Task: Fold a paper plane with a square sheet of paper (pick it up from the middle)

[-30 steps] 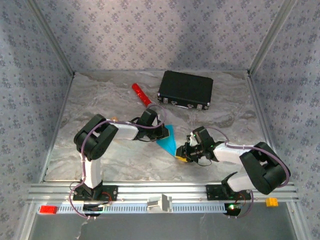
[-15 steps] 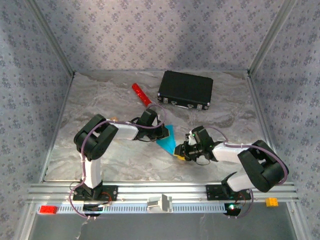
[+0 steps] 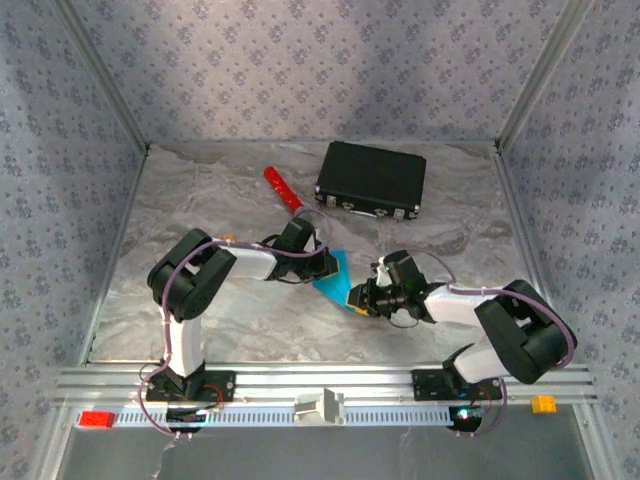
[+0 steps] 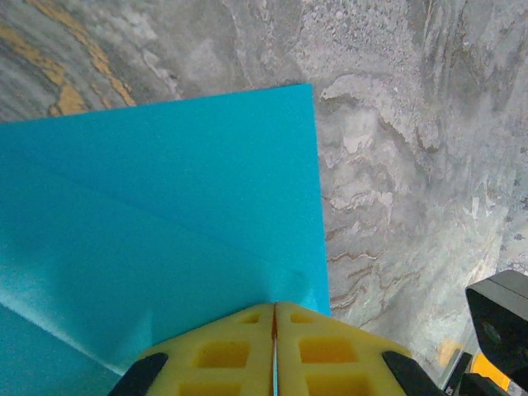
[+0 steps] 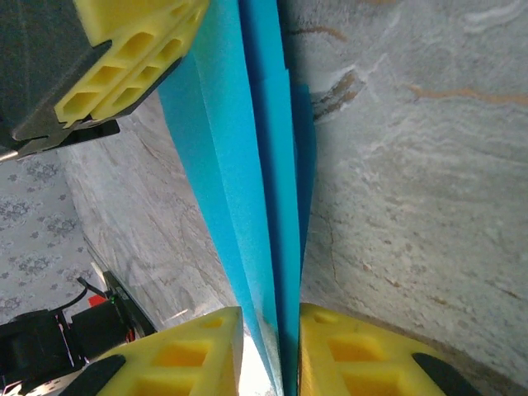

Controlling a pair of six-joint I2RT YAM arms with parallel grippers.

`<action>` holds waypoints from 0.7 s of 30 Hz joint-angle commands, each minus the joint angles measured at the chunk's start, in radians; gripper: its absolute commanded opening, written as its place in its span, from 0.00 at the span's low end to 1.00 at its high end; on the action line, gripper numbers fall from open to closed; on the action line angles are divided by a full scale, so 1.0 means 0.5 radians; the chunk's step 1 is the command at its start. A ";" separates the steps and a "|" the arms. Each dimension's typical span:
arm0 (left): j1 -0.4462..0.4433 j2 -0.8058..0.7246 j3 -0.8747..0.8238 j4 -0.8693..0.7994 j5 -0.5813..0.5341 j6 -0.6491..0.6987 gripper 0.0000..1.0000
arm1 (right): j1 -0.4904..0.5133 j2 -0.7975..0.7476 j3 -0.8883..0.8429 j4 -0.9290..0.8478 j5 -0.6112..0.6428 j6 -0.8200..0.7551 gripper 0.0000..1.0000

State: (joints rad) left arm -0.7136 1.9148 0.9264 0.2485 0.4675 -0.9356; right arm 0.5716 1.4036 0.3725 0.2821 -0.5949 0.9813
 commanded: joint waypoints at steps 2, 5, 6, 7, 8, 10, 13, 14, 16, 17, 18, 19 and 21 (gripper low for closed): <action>0.012 0.001 -0.073 -0.054 -0.049 -0.031 0.10 | -0.008 0.014 -0.024 0.028 0.015 0.008 0.17; 0.012 -0.040 -0.077 0.004 -0.039 -0.050 0.15 | -0.012 0.012 -0.028 0.018 0.010 -0.004 0.11; 0.011 -0.068 -0.076 0.010 -0.043 -0.049 0.16 | -0.018 0.001 -0.028 0.004 0.006 -0.014 0.09; 0.012 -0.110 -0.076 0.015 -0.053 -0.046 0.19 | -0.022 -0.010 -0.026 -0.009 0.009 -0.025 0.08; 0.010 -0.145 -0.079 0.014 -0.062 -0.041 0.22 | -0.025 -0.026 -0.023 -0.031 0.016 -0.038 0.07; 0.009 -0.252 -0.087 -0.004 -0.104 -0.015 0.29 | -0.032 -0.089 0.001 -0.140 0.063 -0.089 0.06; 0.012 -0.441 -0.101 -0.106 -0.231 0.054 0.40 | -0.025 -0.245 0.095 -0.416 0.192 -0.260 0.05; 0.010 -0.502 -0.107 -0.144 -0.279 0.079 0.42 | -0.020 -0.299 0.138 -0.534 0.251 -0.330 0.05; 0.011 -0.647 -0.130 -0.233 -0.414 0.124 0.45 | 0.007 -0.427 0.250 -0.794 0.439 -0.511 0.05; 0.010 -0.709 -0.148 -0.260 -0.474 0.141 0.47 | 0.025 -0.480 0.294 -0.904 0.525 -0.579 0.05; 0.012 -0.779 -0.170 -0.292 -0.544 0.157 0.47 | 0.045 -0.531 0.343 -1.010 0.635 -0.660 0.05; 0.012 -0.853 -0.195 -0.324 -0.614 0.168 0.48 | 0.071 -0.586 0.393 -1.108 0.750 -0.723 0.05; 0.013 -0.975 -0.243 -0.362 -0.723 0.178 0.49 | 0.132 -0.653 0.491 -1.277 1.000 -0.835 0.05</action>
State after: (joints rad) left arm -0.7136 1.4960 0.8417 0.1425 0.2310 -0.8867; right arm 0.6075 1.1202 0.5514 -0.1455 -0.3088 0.7105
